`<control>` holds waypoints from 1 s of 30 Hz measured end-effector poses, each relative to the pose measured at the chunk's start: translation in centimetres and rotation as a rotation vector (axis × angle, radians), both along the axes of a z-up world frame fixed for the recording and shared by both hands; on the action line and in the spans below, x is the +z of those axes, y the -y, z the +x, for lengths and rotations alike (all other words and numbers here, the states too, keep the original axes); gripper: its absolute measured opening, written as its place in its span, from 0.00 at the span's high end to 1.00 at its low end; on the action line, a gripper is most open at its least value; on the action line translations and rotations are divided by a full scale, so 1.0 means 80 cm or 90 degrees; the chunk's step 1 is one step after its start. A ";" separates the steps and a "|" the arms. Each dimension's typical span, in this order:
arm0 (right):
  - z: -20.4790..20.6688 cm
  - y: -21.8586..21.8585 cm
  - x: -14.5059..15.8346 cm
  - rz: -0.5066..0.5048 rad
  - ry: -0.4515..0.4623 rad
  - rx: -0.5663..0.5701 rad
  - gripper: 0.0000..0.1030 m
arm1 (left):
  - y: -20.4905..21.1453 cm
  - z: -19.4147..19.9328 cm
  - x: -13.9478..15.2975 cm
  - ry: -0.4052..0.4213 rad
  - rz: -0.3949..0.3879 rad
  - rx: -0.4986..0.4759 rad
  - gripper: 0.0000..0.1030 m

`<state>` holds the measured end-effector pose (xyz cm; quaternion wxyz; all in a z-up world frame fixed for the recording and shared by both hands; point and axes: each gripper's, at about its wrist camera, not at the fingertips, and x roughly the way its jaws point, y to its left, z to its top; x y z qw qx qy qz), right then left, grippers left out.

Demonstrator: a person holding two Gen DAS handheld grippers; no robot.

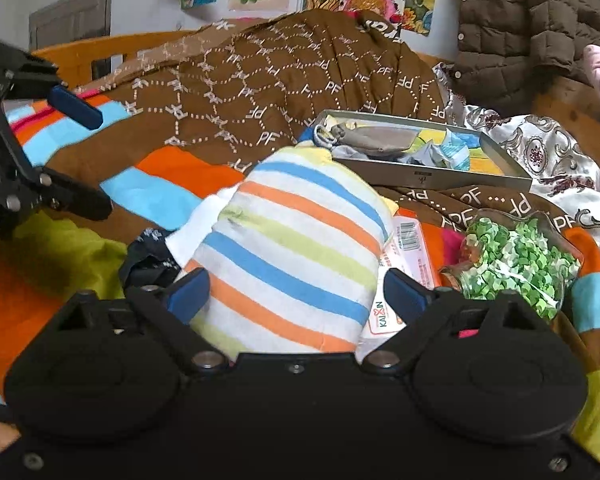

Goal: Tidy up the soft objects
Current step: 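Grasp the white cloth with the left tool while the right tool grasps the striped cloth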

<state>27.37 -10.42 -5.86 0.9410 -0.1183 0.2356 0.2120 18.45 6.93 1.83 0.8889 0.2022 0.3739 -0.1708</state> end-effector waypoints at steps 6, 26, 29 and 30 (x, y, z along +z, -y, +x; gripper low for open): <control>0.015 -0.004 -0.013 0.017 -0.009 0.013 0.35 | 0.002 0.042 -0.013 -0.064 -0.033 -0.031 0.15; 0.043 0.032 -0.014 0.099 -0.052 0.021 0.90 | 0.014 0.107 -0.070 -0.248 -0.161 -0.004 0.64; 0.041 0.033 -0.013 0.099 -0.049 0.024 0.93 | 0.018 0.108 -0.068 -0.264 -0.163 0.000 0.93; 0.037 0.029 -0.011 0.096 -0.044 0.024 0.95 | 0.018 0.108 -0.067 -0.271 -0.171 0.009 0.94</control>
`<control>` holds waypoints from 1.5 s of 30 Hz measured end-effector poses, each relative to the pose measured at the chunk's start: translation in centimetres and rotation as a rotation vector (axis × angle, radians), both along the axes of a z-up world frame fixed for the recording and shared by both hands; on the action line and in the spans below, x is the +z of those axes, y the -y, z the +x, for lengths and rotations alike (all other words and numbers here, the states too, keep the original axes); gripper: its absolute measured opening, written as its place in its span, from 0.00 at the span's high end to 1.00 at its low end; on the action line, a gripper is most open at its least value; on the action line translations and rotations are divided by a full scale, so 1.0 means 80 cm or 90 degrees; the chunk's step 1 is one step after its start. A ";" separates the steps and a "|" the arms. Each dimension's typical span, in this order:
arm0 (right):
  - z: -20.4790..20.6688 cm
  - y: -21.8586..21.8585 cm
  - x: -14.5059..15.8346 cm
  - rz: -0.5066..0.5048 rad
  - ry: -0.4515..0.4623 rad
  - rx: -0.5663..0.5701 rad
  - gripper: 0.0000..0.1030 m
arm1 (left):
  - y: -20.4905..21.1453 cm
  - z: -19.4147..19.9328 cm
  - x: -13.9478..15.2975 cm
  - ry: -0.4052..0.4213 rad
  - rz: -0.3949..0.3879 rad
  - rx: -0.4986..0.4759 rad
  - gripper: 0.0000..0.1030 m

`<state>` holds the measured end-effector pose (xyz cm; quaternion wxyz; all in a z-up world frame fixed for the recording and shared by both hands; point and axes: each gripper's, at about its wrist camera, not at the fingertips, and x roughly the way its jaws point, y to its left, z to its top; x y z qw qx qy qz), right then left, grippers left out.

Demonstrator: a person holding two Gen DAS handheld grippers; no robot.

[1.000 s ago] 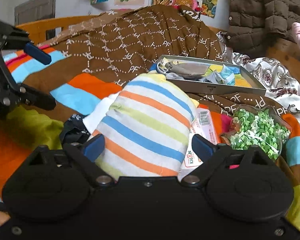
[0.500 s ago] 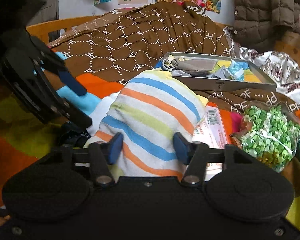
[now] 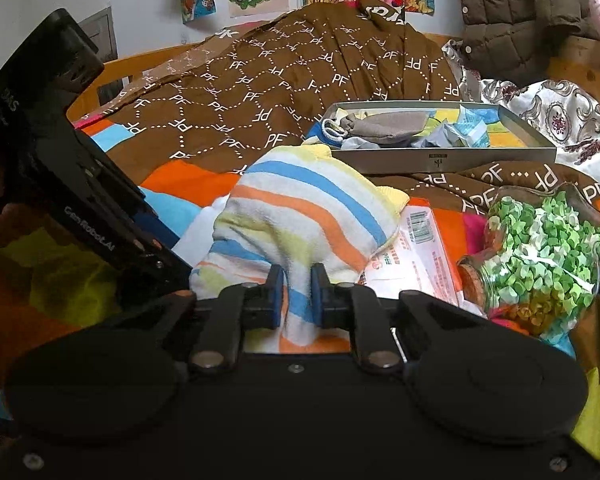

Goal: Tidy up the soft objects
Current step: 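Grasp the white cloth with the left tool while the right tool grasps the striped cloth, then carry the white cloth and striped cloth with both tools over the tray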

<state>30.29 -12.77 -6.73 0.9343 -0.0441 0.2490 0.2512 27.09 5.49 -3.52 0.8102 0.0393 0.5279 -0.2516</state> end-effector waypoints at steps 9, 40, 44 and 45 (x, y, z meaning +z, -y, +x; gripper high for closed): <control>-0.017 0.001 0.031 -0.042 0.087 -0.025 0.97 | 0.004 -0.033 0.048 0.065 -0.016 0.017 0.97; 0.002 0.015 0.063 -0.063 0.168 -0.101 0.97 | -0.017 -0.024 0.101 0.221 -0.074 0.004 0.96; 0.009 0.019 0.059 -0.061 0.160 -0.104 0.97 | 0.005 -0.021 0.089 0.248 -0.045 -0.043 0.96; 0.011 0.020 0.058 -0.060 0.155 -0.106 0.97 | 0.010 -0.020 0.087 0.249 -0.041 -0.053 0.96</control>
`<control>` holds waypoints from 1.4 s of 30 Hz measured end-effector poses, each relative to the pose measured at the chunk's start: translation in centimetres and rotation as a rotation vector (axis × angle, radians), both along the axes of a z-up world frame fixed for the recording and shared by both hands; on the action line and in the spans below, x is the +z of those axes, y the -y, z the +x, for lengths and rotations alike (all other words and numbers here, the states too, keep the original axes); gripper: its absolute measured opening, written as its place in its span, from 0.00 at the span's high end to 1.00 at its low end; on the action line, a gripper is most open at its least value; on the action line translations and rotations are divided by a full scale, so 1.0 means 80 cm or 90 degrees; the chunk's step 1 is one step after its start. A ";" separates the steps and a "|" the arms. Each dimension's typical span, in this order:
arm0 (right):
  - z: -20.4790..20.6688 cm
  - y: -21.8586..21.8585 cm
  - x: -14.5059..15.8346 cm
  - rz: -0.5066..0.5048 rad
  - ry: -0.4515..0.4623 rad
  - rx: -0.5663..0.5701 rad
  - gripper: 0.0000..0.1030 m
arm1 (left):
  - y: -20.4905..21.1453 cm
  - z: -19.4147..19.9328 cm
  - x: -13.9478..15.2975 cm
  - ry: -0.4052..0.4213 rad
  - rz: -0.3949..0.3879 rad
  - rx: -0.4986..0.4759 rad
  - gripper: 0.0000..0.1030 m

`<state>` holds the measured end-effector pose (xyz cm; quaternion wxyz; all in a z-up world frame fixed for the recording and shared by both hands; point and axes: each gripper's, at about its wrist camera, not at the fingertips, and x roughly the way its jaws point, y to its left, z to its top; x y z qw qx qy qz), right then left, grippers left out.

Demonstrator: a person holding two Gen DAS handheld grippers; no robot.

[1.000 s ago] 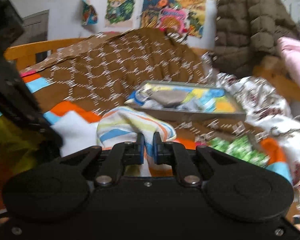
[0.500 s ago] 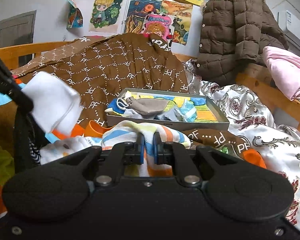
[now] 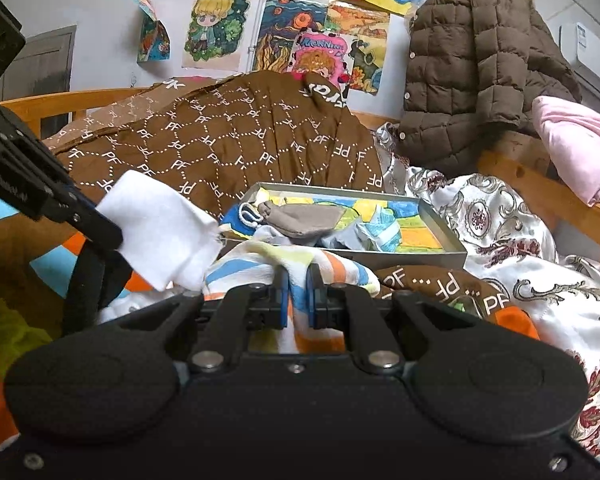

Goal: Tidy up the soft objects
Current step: 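Carry the white cloth and striped cloth with both tools over the tray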

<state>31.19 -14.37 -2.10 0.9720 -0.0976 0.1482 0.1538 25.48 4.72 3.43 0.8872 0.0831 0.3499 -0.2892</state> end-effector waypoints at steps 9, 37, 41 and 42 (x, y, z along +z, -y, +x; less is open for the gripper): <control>0.015 0.012 -0.020 0.015 -0.032 -0.018 0.97 | 0.043 0.009 -0.015 0.055 0.065 -0.059 0.94; 0.030 0.044 -0.033 0.037 -0.037 -0.076 0.97 | 0.079 0.101 -0.021 0.098 -0.021 0.040 0.97; 0.046 0.033 -0.011 0.007 0.000 -0.100 0.97 | 0.068 0.133 -0.007 0.132 -0.076 0.106 0.97; 0.052 0.032 -0.004 0.002 0.008 -0.104 0.97 | 0.063 0.142 -0.004 0.133 -0.092 0.132 0.97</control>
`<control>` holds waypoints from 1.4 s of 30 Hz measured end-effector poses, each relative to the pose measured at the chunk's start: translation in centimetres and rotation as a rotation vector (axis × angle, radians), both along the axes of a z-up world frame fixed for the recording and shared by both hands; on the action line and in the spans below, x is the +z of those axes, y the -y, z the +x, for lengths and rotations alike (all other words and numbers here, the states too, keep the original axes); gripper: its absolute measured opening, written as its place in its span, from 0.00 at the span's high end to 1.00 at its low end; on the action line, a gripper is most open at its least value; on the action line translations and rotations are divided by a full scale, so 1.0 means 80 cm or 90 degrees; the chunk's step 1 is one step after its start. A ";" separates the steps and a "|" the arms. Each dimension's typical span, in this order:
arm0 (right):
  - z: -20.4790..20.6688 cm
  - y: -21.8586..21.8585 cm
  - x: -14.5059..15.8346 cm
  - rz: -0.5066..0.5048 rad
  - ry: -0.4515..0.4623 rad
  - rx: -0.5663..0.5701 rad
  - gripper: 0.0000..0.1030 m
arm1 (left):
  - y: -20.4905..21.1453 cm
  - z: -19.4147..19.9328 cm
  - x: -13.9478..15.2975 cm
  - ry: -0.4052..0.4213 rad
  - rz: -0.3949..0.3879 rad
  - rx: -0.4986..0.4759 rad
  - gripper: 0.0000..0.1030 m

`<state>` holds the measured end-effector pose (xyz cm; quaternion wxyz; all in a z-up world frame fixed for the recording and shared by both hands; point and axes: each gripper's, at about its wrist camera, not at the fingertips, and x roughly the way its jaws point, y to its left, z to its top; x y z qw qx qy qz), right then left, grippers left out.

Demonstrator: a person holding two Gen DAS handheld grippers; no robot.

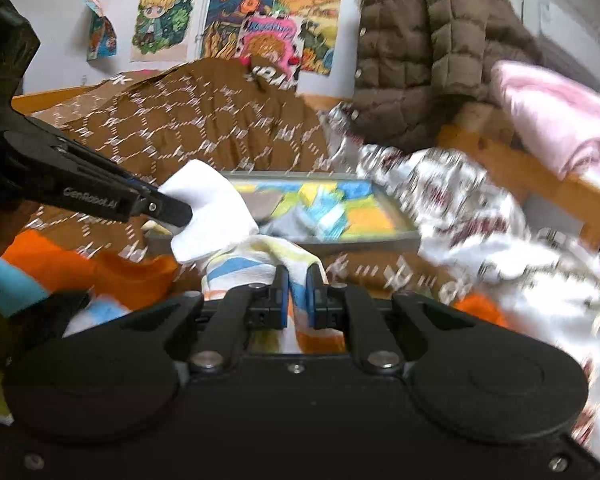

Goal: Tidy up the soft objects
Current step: 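Carry the white cloth and striped cloth with both tools over the tray, then open both tools to release the cloths into the tray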

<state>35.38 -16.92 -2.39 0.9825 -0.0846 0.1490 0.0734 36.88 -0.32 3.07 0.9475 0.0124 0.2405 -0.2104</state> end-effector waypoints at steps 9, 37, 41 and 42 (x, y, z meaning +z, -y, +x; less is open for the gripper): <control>0.131 -0.042 0.070 -0.064 0.053 0.026 0.97 | -0.046 0.094 -0.004 0.033 -0.016 0.151 0.97; 0.283 -0.060 -0.051 -0.024 -0.127 -0.020 0.84 | -0.065 0.147 -0.082 -0.104 0.012 0.182 0.80; 0.256 -0.042 -0.016 -0.007 -0.115 -0.019 0.65 | -0.062 0.128 -0.069 -0.083 0.016 0.180 0.66; 0.251 -0.040 -0.012 -0.004 -0.111 -0.018 0.61 | -0.061 0.123 -0.065 -0.078 0.017 0.180 0.63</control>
